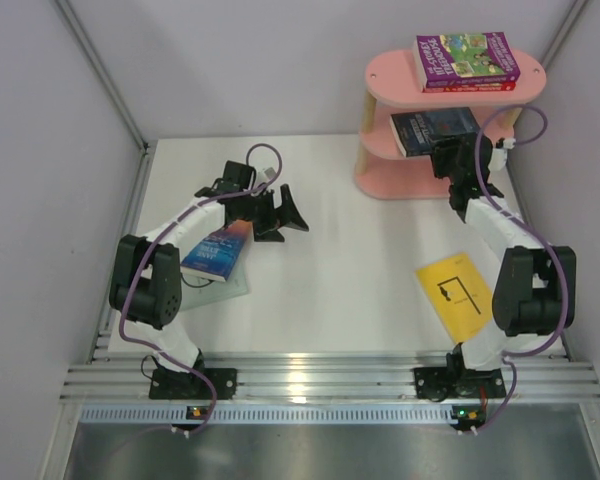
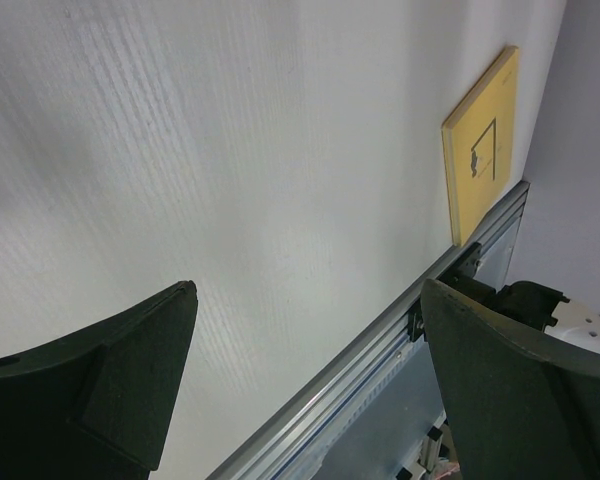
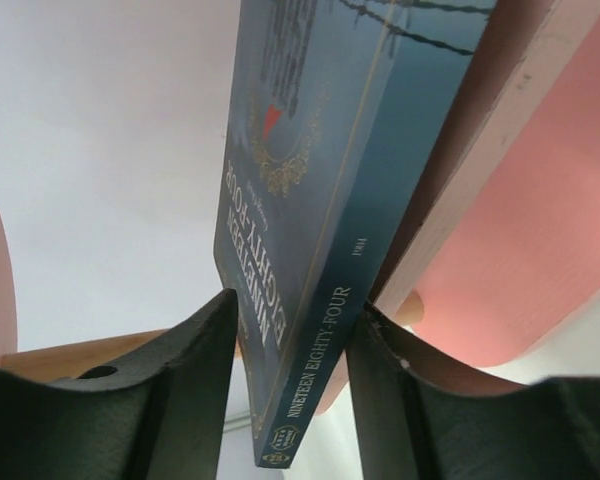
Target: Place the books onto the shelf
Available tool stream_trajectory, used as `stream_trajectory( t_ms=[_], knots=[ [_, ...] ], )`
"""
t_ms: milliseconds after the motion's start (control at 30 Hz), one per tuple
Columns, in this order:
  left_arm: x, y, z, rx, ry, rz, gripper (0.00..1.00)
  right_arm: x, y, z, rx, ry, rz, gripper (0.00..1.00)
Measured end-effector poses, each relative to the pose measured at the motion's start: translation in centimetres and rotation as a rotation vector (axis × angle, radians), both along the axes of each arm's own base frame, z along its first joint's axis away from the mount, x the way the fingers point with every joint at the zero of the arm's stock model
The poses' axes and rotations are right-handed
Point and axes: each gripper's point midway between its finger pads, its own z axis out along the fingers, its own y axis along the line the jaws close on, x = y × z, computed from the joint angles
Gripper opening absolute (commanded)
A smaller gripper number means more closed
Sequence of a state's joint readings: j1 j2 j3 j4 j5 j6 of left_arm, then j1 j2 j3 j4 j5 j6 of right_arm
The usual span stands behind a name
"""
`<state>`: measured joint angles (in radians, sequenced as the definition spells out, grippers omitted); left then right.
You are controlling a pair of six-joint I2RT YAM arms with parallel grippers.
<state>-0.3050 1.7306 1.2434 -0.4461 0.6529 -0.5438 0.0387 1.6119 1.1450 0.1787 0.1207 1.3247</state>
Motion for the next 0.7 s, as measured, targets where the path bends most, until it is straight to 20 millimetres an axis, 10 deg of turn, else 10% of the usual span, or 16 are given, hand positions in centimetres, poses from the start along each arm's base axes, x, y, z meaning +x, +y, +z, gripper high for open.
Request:
stream_trajectory(
  t_ms=[700],
  knots=[
    [0.0,-0.1,-0.1,0.018,-0.008,0.004,0.98,-2.5,-0.5,0.2,-0.049,0.065,0.012,0.49]
  ],
)
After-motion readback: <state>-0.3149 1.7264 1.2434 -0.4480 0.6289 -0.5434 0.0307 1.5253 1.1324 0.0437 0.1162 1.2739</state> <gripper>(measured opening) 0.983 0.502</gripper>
